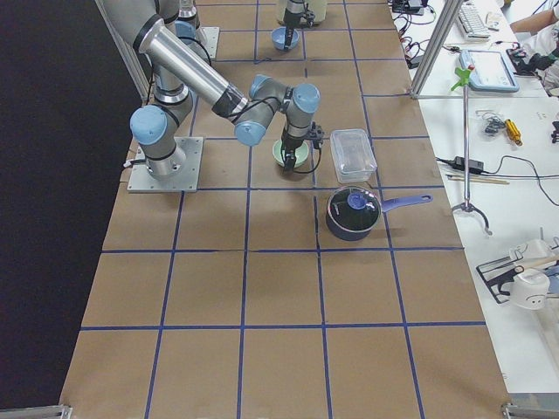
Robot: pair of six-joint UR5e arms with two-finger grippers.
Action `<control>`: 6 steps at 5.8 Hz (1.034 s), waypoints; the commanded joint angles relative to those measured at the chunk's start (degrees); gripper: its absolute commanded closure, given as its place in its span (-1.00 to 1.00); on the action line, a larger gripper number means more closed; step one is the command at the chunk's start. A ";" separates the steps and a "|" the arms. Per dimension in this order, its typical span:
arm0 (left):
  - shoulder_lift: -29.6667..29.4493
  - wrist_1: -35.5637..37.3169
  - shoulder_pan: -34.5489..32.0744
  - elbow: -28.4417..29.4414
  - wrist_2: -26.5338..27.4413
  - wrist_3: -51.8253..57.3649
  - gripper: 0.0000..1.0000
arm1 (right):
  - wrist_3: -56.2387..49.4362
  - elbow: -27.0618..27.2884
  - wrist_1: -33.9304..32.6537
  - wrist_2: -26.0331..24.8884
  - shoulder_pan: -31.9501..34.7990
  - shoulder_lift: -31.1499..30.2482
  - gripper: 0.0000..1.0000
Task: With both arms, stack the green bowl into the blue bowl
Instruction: 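Lower left gripper onto blue bowl rim while right lowers onto green bowl, then carry blue bowl to table center with left gripper while right lifts green bowl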
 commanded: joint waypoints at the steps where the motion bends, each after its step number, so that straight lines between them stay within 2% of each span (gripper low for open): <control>1: 0.38 0.00 -0.06 0.12 0.13 -0.01 1.00 | 0.00 0.29 -4.12 -0.11 0.00 0.56 -0.65; 2: 1.08 0.00 -0.75 0.29 0.22 -1.06 1.00 | 0.26 0.37 -4.15 -0.20 0.00 0.56 0.09; 3: 2.04 -0.70 -2.41 2.12 -0.22 -4.98 1.00 | 0.52 0.29 -4.15 -0.11 0.00 0.91 0.37; 4: 1.36 -0.53 -8.43 5.62 -1.18 -7.11 1.00 | 0.61 0.29 -4.15 -0.02 0.00 0.91 0.69; 5: -2.13 0.17 -14.93 11.14 -1.01 -11.22 0.99 | 0.70 0.20 -4.06 -0.02 0.00 0.83 0.83; 6: -6.34 -0.52 -19.61 18.76 -1.36 -11.87 0.99 | 0.79 -0.32 -3.71 -0.20 0.09 0.22 0.86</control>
